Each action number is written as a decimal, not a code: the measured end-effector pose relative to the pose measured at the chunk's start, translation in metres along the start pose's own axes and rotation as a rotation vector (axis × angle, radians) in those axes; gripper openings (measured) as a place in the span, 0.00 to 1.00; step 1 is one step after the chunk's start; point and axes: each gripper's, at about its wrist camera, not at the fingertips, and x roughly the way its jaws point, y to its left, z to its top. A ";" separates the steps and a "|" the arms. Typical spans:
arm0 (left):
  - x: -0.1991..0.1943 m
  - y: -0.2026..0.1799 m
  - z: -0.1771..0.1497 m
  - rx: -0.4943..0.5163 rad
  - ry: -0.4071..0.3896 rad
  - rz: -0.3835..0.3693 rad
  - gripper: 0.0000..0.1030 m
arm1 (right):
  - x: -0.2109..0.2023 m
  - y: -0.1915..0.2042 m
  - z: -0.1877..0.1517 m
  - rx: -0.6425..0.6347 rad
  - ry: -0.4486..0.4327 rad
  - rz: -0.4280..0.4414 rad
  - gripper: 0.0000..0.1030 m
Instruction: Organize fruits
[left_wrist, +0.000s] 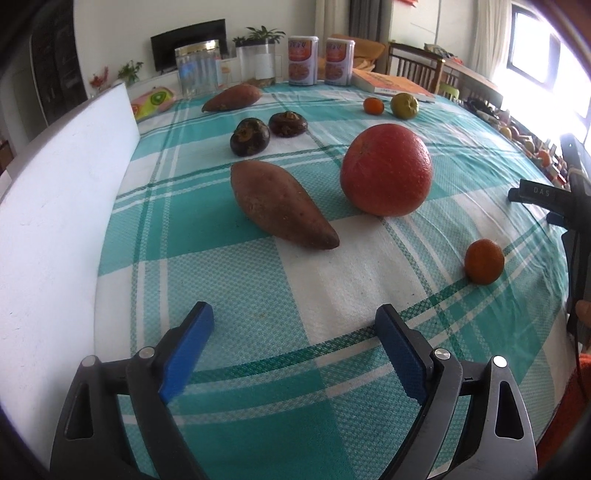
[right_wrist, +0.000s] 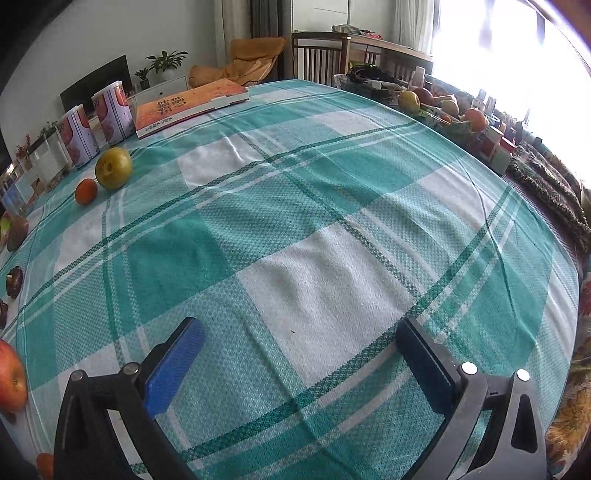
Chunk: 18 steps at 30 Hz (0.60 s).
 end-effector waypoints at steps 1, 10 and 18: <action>0.000 0.000 0.000 0.001 0.001 0.001 0.89 | 0.000 0.000 0.000 0.001 0.000 0.000 1.00; 0.001 -0.001 0.000 0.004 0.002 0.003 0.90 | 0.014 0.005 0.020 0.017 0.002 -0.010 1.00; 0.002 -0.001 0.000 0.005 0.003 0.005 0.91 | 0.014 0.005 0.020 0.017 0.001 -0.010 1.00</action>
